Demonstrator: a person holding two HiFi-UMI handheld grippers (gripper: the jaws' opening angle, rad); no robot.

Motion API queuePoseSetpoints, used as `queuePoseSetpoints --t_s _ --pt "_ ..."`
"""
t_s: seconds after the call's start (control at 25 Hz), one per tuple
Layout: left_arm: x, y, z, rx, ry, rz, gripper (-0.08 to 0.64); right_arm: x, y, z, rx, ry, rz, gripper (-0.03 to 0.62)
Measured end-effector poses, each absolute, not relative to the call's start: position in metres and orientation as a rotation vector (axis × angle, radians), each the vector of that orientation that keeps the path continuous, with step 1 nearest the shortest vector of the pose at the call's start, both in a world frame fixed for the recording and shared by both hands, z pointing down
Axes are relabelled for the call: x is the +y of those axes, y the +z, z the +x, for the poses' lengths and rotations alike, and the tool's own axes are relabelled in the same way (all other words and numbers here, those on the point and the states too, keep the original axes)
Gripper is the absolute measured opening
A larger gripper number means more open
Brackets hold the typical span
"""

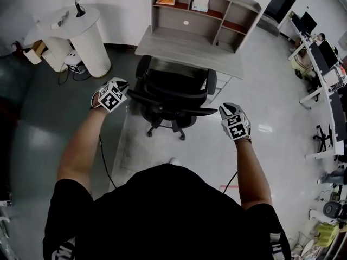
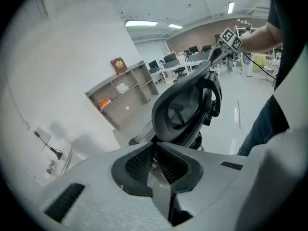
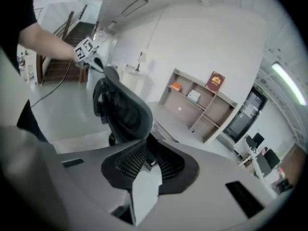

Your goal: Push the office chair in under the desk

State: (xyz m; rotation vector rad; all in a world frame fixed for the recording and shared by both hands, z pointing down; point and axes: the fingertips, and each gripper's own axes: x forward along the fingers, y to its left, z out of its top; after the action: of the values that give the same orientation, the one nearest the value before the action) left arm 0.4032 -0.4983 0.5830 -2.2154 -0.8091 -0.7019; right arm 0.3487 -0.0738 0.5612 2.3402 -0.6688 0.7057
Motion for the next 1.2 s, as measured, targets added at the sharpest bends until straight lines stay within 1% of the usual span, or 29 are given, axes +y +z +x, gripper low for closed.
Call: queuePoseSetpoints --t_s 0.16,0.32,0.56,0.84,1.2 --pt "-0.484 0.544 0.386 -0.828 -0.594 -2.332 0.02 -0.101 0.52 0.348 -0.666 0.629 2.569 0.051" --pt "-0.464 0.507 0.376 -0.888 -0.456 -2.507 0.018 -0.126 0.483 0.342 -0.691 0.512 2.691 0.048" --pt "-0.441 0.458 0.378 -0.98 -0.297 -2.716 0.018 -0.13 0.441 0.339 -0.658 0.372 2.799 0.046" --pt "-0.423 0.433 0.374 -1.056 -0.217 -2.766 0.017 -0.123 0.436 0.345 -0.585 0.325 2.86 0.043" --pt "-0.417 0.442 0.378 -1.055 -0.213 -2.759 0.018 -0.114 0.441 0.357 -0.558 0.332 2.896 0.043"
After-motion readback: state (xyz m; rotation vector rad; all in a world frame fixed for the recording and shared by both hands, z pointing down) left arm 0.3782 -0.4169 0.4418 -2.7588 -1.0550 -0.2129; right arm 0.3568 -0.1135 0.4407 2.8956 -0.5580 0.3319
